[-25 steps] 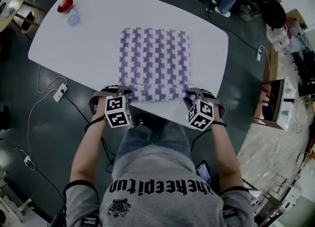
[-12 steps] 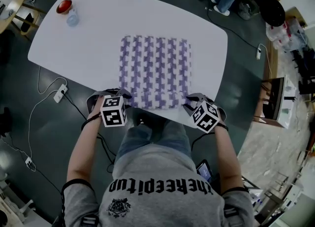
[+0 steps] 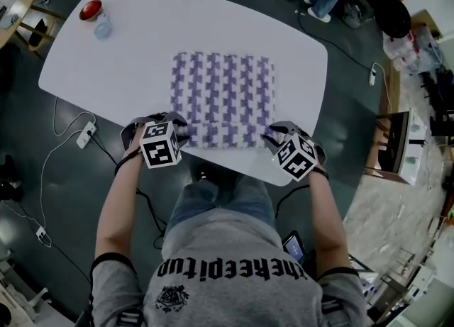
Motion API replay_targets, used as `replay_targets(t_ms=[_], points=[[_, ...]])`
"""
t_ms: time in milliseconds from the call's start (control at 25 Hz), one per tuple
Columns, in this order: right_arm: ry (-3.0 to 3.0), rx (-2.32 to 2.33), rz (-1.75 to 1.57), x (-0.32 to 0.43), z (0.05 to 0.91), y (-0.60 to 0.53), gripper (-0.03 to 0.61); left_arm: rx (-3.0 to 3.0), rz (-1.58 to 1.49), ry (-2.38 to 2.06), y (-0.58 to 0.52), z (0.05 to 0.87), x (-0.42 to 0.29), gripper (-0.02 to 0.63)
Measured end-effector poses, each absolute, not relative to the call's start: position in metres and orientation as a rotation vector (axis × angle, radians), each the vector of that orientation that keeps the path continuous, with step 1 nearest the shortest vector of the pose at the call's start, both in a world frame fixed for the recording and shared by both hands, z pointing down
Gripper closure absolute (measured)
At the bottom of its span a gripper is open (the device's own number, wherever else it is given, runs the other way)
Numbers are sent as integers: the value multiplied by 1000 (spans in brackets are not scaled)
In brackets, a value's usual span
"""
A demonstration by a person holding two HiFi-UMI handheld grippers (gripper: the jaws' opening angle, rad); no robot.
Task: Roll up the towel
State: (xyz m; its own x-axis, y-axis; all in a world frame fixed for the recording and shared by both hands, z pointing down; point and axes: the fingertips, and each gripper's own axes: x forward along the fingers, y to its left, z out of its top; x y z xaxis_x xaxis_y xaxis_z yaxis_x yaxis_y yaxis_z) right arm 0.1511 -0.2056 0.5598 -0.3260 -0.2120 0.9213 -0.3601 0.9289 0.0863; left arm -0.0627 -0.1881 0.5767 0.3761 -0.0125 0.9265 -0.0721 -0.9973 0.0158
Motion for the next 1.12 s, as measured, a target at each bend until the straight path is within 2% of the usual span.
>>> replay_targets(t_ms=[520, 880, 1000, 1120], points=[[-1888, 501, 122, 152, 569, -247, 476, 2594, 1759, -214, -229, 575, -65, 482], [-1874, 584, 135, 154, 572, -265, 476, 2728, 1680, -425, -228, 529, -59, 481], [-1870, 586, 119, 154, 569, -263, 476, 2695, 1769, -359, -200, 551, -50, 385], [-1888, 604, 113, 151, 561, -265, 476, 2635, 1831, -355, -195, 580, -51, 364]])
